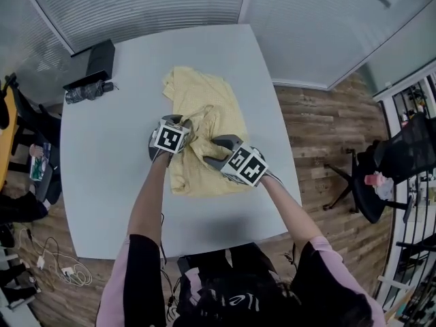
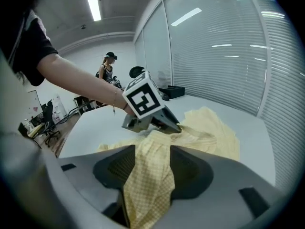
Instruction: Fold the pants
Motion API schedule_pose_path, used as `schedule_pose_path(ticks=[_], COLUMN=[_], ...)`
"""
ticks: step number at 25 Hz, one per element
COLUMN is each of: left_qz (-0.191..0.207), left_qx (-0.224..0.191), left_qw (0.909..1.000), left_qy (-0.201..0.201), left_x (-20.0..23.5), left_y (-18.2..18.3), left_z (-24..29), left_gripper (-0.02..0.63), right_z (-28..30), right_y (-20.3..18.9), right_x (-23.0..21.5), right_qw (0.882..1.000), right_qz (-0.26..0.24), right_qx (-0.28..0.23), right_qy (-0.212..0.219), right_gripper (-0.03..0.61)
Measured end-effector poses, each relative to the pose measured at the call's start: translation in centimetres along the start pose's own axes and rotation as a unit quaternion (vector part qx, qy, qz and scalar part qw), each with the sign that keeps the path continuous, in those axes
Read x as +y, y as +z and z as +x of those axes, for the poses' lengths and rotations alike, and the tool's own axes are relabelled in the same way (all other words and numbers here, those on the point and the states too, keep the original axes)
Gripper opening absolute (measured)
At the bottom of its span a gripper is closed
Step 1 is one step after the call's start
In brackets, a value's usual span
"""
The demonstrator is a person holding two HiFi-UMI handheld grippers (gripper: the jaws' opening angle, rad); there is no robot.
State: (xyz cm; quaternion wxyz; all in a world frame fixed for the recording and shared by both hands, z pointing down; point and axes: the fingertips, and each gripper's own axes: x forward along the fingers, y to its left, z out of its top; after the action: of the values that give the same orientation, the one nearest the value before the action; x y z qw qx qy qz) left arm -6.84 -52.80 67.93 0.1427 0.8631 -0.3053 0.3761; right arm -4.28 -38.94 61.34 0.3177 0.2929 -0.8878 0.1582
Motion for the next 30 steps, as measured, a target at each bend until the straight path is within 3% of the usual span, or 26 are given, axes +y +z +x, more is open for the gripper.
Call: schedule_pose_path(ticks=[3,5,7,9,13,18,24,27,30], left_qz=[-0.013,-0.02,-0.021,-0.017,-0.024,-0.082,-0.116,-0.117,-0.125], left_qx=[0.012,0.009,0.005,0.001,-0.018,-0.071,-0.102,-0.111,-0.133], left_qw=[0.9998,0.9997,0.9998,0.9998,0.9994,0.9938,0.9868,0.9852,0.9817], left_qy=[0.005,0.008,0.003,-0.007,-0.019,-0.023,-0.05,-0.058,-0.055], left_x=[0.4,0.4,0.1,-0.3,-0.3,-0.5,-3.6,-5.8,-7.6], left_y=[-0.9,-0.9,-0.9,-0.8,-0.7,0.1,-0.7,-1.4,-1.6], left_z=[0.4,0.2,-0.1,-0.4,-1.4,-4.0,-8.1,-10.1,-12.3], left_gripper=[0.107,0.107,0.107,0.107,0.109,0.13,0.13,0.13,0.13], right_z=[1.1,1.7,1.8,1.4,-0.3,-1.6,-0.9,-1.2,-2.7], right_y=[0.0,-0.8,-1.7,-2.1,-1.9,-4.4,-6.6,-5.4,-3.0], right_x=[1.5,1.3,0.3,-0.7,-4.3,-8.2,-8.3,-7.4,-5.8], right_qw=[1.0,1.0,0.998,0.998,0.991,0.975,0.977,0.983,0.987], right_qz=[0.011,-0.001,-0.001,0.024,0.053,0.09,0.074,0.063,0.055], right_qx=[0.0,0.024,0.039,0.034,0.022,0.055,0.09,0.073,0.03], right_qy=[0.009,-0.012,-0.041,-0.056,-0.12,-0.194,-0.177,-0.154,-0.147], right_gripper=[0.221,0.21,0.04,0.029,0.026,0.026,0.031,0.132,0.143])
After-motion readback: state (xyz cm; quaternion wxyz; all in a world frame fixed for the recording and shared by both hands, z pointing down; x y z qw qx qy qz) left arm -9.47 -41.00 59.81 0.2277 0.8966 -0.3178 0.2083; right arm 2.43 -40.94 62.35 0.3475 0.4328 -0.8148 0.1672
